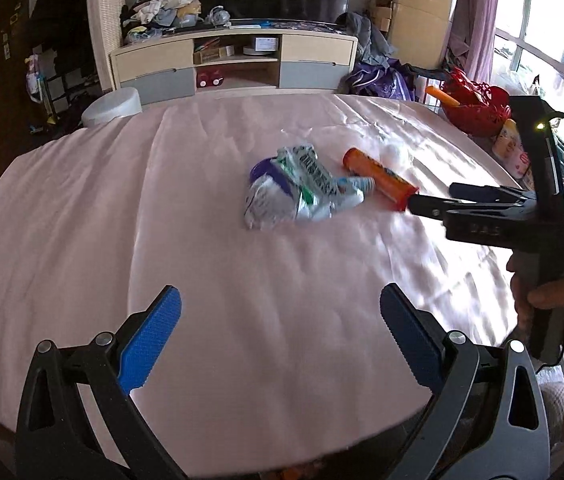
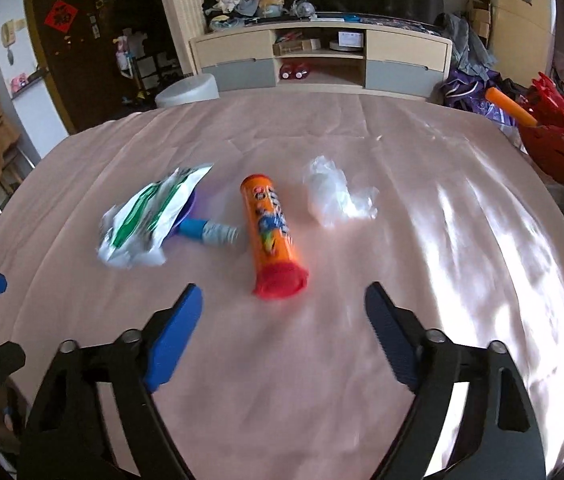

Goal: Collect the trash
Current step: 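Grasp the green-printed wrapper with left tool while right tool grasps the orange M&M's tube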

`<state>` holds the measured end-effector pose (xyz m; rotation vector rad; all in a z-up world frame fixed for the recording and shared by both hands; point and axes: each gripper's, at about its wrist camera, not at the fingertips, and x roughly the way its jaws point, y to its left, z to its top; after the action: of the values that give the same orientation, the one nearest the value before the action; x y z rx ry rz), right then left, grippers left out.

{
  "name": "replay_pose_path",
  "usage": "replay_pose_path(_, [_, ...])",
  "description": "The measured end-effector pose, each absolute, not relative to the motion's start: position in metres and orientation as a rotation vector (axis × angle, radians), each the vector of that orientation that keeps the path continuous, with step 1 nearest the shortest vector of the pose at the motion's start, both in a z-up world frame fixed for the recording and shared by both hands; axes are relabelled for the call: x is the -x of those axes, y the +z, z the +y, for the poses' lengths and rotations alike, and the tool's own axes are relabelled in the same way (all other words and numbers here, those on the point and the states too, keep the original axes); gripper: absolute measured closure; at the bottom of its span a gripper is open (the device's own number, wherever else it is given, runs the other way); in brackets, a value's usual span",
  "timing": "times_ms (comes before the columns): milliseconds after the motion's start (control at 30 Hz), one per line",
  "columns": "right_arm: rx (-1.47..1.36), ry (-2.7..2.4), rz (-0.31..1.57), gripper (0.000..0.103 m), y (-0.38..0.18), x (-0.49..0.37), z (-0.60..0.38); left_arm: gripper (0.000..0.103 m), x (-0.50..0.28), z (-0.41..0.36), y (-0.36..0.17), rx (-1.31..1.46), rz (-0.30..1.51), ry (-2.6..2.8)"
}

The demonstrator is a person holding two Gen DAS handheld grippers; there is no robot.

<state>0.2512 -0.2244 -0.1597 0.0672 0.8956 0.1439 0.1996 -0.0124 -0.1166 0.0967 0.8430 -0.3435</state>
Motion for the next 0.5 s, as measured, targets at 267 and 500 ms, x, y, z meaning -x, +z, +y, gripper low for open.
replay_pose_path(267, [-0.042,0.168,0.906,0.034,-0.17,-0.277,-0.22,0.017,-0.236,-0.027,-0.112,-0.084,0.837,-0.36])
replay_pose_path(500, [-0.032,0.193,0.93,0.049,-0.181,-0.284,-0.216,0.027,-0.268,-0.043,-0.116,-0.075,0.851,-0.384])
